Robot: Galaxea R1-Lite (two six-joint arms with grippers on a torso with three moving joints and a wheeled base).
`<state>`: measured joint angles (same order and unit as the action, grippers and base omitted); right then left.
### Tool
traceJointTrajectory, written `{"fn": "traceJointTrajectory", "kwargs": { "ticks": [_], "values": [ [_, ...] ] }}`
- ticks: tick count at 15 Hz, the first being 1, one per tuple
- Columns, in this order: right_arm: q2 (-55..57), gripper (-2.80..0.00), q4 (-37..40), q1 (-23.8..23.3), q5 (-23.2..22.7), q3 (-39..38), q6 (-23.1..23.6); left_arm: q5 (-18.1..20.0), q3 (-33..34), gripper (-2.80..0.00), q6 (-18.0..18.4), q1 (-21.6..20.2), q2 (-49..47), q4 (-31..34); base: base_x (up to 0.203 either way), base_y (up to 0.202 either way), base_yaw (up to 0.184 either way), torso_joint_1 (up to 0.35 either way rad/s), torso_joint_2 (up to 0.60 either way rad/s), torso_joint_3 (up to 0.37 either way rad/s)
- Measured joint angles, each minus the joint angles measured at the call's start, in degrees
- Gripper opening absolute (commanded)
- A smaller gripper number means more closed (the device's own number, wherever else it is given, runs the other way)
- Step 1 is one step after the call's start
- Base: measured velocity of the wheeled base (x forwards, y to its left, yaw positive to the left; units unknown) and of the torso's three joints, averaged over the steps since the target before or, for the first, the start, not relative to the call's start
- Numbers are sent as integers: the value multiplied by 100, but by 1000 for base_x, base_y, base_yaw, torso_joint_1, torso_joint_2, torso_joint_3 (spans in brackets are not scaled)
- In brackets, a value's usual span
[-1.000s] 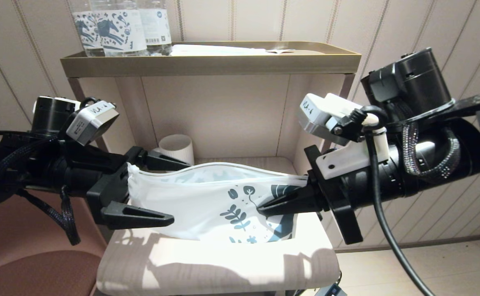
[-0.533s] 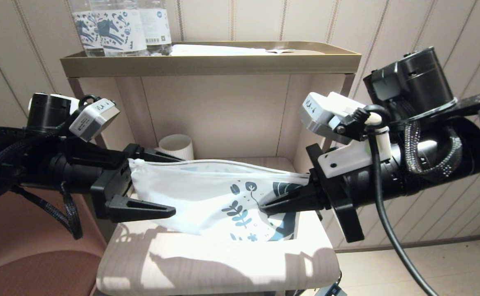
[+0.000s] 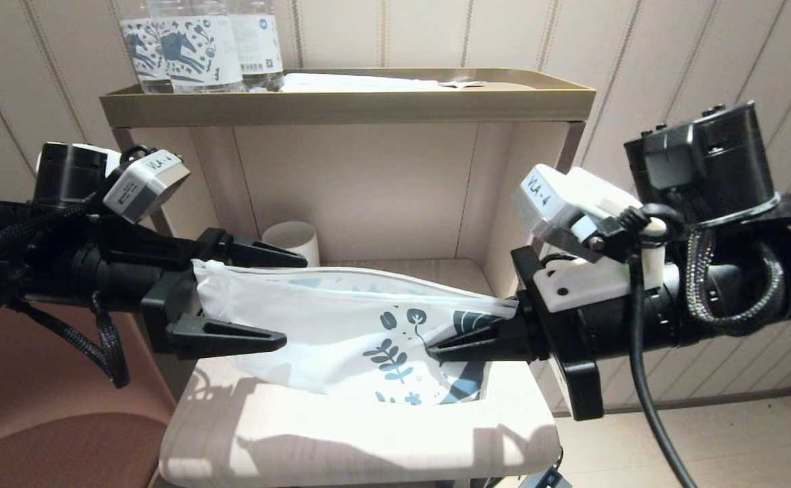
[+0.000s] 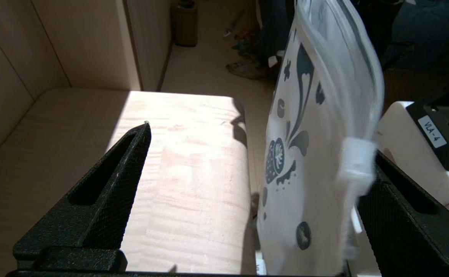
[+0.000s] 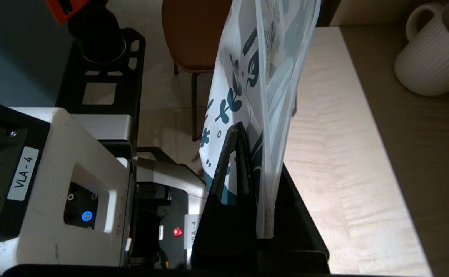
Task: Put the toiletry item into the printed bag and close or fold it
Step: Hand it to the other hand
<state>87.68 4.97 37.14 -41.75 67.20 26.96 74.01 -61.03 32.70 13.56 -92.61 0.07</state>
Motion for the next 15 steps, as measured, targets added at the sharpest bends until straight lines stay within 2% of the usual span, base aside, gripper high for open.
{"fn": "traceJointTrajectory", "kwargs": {
  "ticks": [3, 7, 11, 15],
  "values": [
    [-100, -280, -678, 1, -78, -443, -78, 2, -21, 0, -2, -2, 32, 2, 0, 0, 0, 0, 0, 0],
    [-114, -280, -838, -28, -211, -612, -139, 11, -76, 0, -2, 2, 43, 2, 0, 0, 0, 0, 0, 0],
    [-10, -280, -1652, -121, -294, -843, -521, 23, -140, 0, -2, 33, 42, 13, 0, 0, 0, 0, 0, 0],
    [110, -280, -1794, -237, -470, -878, -626, 11, -241, 0, -2, 120, 17, 107, 0, 0, 0, 0, 0, 0]
  ]
}}
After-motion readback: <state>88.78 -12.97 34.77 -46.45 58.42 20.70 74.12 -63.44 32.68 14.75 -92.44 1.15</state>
